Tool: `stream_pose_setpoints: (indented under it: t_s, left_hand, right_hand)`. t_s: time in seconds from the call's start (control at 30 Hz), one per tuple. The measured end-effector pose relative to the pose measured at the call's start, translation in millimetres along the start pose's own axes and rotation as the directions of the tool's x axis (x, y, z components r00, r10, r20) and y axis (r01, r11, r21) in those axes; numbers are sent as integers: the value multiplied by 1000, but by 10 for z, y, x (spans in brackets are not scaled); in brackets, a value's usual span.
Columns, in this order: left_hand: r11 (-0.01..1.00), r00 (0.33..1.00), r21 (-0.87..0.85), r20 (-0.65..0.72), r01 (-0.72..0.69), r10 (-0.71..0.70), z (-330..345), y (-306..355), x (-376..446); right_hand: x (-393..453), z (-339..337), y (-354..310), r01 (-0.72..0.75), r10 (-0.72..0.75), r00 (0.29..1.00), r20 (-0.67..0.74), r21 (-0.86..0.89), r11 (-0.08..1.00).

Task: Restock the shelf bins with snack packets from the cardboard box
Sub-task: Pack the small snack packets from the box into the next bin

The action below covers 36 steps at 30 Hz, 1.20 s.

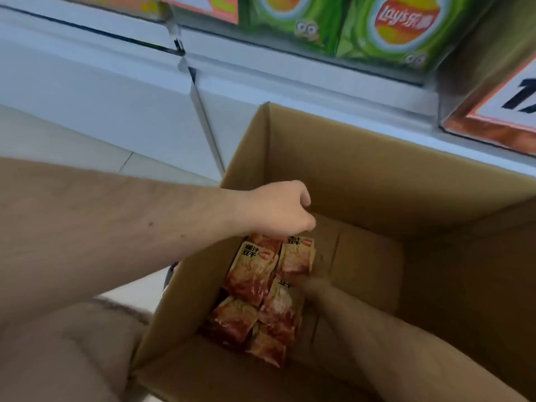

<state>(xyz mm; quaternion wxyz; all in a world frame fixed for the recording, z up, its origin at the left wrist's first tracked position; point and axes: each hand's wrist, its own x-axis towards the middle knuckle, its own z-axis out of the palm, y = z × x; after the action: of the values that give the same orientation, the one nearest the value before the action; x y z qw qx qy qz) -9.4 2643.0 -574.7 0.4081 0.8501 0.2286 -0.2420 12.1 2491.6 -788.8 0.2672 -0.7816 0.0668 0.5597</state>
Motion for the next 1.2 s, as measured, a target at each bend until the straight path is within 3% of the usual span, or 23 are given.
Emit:
stream_pose_setpoints:
  t_s: [0.07, 0.17, 0.27, 0.37, 0.43, 0.5, 0.53, 0.6, 0.67, 0.73, 0.77, 0.83, 0.9, 0.97, 1.03, 1.1, 1.2]
  left_hand:
    - [999, 999, -33, 22, 37, -36, 60, -58, 8]
    - [991, 994, -86, 42, 100, -97, 113, -136, 16]
    - [976, 988, -156, 60, 153, -145, 114, -148, 10]
    - [927, 971, -288, 83, 240, -225, 101, -120, 1]
    - [886, 952, -348, 112, 307, -286, 106, -104, -37]
    - [847, 936, -398, 139, 352, -324, 136, -102, -72]
    - [827, 930, -426, 147, 366, -336, 151, -96, -97]
    - [799, 929, -480, 125, 363, -347, 169, -85, -125]
    - [787, 933, -521, 54, 330, -356, 160, -92, -127]
    - [788, 934, -551, -45, 272, -354, 120, -105, -103]
    - [797, 934, -550, -81, 250, -349, 102, -114, -99]
    - [820, 936, -525, -111, 229, -333, 83, -141, -98]
    - [841, 941, -493, -115, 224, -318, 97, -189, -98]
    - [844, 949, -483, -80, 232, -306, 120, -235, -97]
    - [841, 952, -483, -45, 245, -303, 132, -270, -91]
    - [840, 953, -481, -29, 252, -303, 136, -299, -80]
    - [839, 951, -473, -12, 267, -309, 157, -330, -60]
  right_hand:
    - [155, 93, 47, 8, 6, 984, -178, 76, 997]
    - [224, 72, -98, -4, -3, 914, -405, -16, 1000]
    - [185, -21, -174, -88, 27, 893, -448, -115, 990]
    - [121, -187, -110, -122, 94, 886, -455, -32, 992]
    - [53, -353, -63, -5, 77, 936, -343, 205, 979]
    - [-182, -502, -104, 74, -24, 994, -102, 527, 846]
    - [-336, -542, -157, 63, -122, 992, 44, 659, 750]
    - [-658, -543, -315, 29, -344, 902, 261, 758, 652]
    - [-843, -458, -445, 74, -494, 785, 374, 735, 674]
    - [-871, -389, -518, 104, -531, 730, 430, 699, 708]
    - [-843, -377, -515, 79, -513, 738, 439, 699, 711]
    - [-665, -347, -404, -5, -381, 848, 369, 725, 689]
    - [-422, -240, -221, -11, -98, 985, 143, 616, 788]
    - [-172, -32, -15, -61, 88, 995, -43, 425, 903]
    - [16, 149, 183, -135, 158, 986, -48, 316, 939]
    - [282, 258, 365, -140, 156, 987, -49, 239, 961]
    - [216, 292, 333, -103, 108, 972, -210, 33, 994]
